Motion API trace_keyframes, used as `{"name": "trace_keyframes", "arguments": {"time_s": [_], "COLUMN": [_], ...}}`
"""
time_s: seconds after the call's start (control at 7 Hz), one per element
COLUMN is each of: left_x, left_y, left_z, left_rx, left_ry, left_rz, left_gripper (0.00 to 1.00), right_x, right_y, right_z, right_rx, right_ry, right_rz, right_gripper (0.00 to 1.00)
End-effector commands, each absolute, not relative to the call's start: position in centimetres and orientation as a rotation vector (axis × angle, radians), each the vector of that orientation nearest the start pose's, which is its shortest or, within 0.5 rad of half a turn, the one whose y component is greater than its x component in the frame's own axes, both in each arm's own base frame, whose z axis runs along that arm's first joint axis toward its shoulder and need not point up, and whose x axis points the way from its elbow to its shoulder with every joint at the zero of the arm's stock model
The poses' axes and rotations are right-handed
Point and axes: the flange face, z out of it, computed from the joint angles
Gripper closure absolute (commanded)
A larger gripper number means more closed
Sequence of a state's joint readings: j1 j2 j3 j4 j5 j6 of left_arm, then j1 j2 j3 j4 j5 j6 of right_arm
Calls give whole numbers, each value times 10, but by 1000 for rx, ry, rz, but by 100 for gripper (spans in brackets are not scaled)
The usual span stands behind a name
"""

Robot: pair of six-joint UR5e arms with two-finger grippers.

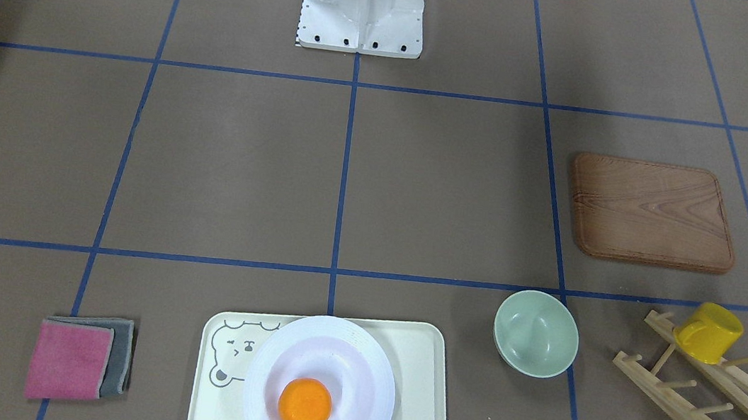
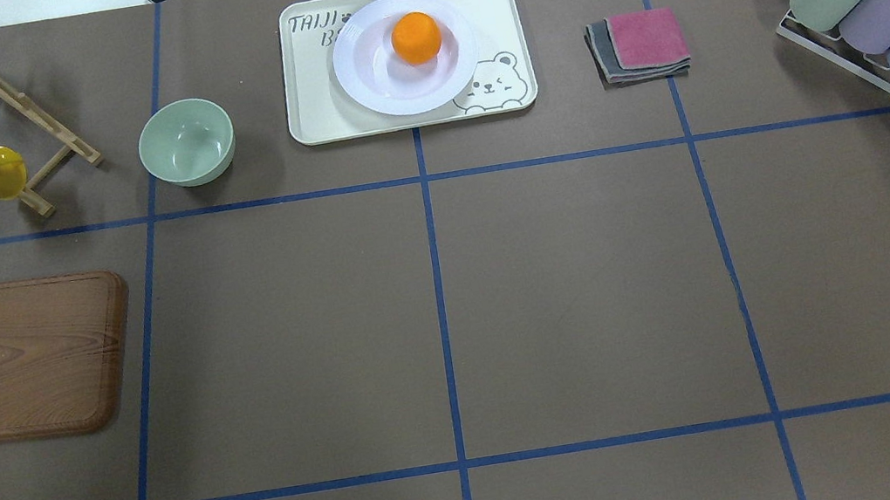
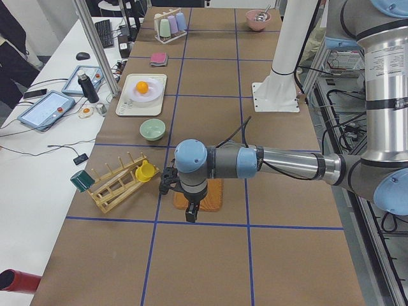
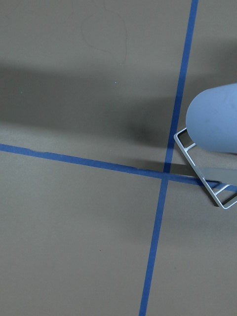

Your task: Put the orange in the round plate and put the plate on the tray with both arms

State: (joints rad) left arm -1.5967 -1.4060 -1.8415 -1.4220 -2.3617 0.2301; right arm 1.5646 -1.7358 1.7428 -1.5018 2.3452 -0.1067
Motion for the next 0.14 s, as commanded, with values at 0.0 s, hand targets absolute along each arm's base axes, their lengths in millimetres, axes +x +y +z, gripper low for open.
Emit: {"name": "trace_keyframes", "arguments": {"time_s": [0.0], "left_x": [-73], "left_y": [-407], "left_z": [622], "left_rx": [44], "left_ry": [793], "left_rz": [169], "left_gripper": [1], "right_x": [61], "right_y": [-428], "right_z": [644], "right_rx": [108], "right_ry": [-769], "right_rz": [-135], "right_gripper": [0]}}
